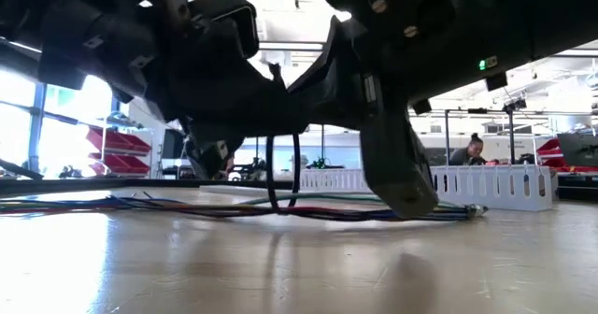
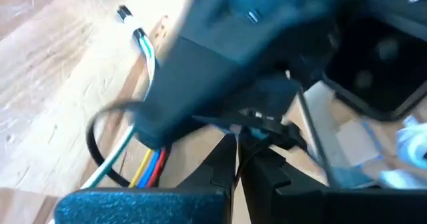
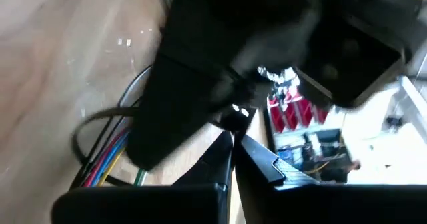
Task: Ziptie cables
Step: Wrap the colored cables with the black zip tie
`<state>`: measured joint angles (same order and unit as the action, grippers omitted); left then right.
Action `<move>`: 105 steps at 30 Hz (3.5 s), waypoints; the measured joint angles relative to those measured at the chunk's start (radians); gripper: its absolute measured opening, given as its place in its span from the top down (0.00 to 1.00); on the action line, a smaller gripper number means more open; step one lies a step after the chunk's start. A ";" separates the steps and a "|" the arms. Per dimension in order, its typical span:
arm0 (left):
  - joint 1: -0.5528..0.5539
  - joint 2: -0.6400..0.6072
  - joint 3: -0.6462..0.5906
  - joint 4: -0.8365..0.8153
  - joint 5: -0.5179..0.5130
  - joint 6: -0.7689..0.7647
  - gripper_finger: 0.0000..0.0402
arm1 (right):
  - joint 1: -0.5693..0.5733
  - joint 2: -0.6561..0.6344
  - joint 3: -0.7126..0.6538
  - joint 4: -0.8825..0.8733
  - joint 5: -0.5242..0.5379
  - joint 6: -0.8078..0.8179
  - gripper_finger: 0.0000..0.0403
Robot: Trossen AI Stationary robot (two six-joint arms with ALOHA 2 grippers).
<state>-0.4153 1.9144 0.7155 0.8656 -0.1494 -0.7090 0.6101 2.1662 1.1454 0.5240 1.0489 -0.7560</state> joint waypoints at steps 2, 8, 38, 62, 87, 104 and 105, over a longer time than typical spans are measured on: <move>0.009 0.000 -0.022 0.054 0.011 -0.019 1.00 | 0.007 0.000 0.000 0.017 0.000 -0.056 1.00; 0.020 0.000 -0.054 0.124 0.043 -0.033 1.00 | 0.013 0.000 0.000 0.046 0.007 -0.135 1.00; -0.115 0.088 0.013 0.068 -0.268 -0.056 1.00 | -0.090 -0.244 0.001 -0.704 -0.749 0.882 0.46; -0.047 0.135 0.055 0.067 -0.258 0.038 1.00 | -0.153 -0.223 -0.113 -0.666 -0.729 0.560 0.97; 0.096 0.179 0.068 0.057 -0.289 0.321 1.00 | -0.333 -0.231 -0.111 -0.786 -0.587 0.628 0.73; 0.076 0.224 0.094 0.039 -0.240 0.409 0.91 | -0.141 -0.305 -0.116 -0.911 -0.336 1.048 0.77; 0.073 0.221 0.095 0.020 -0.237 0.423 0.89 | -0.127 -0.305 -0.116 -0.912 -0.302 1.068 0.77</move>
<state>-0.3427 2.1354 0.8101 0.8856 -0.3863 -0.2858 0.4828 1.8610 1.0290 -0.3876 0.7468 0.3121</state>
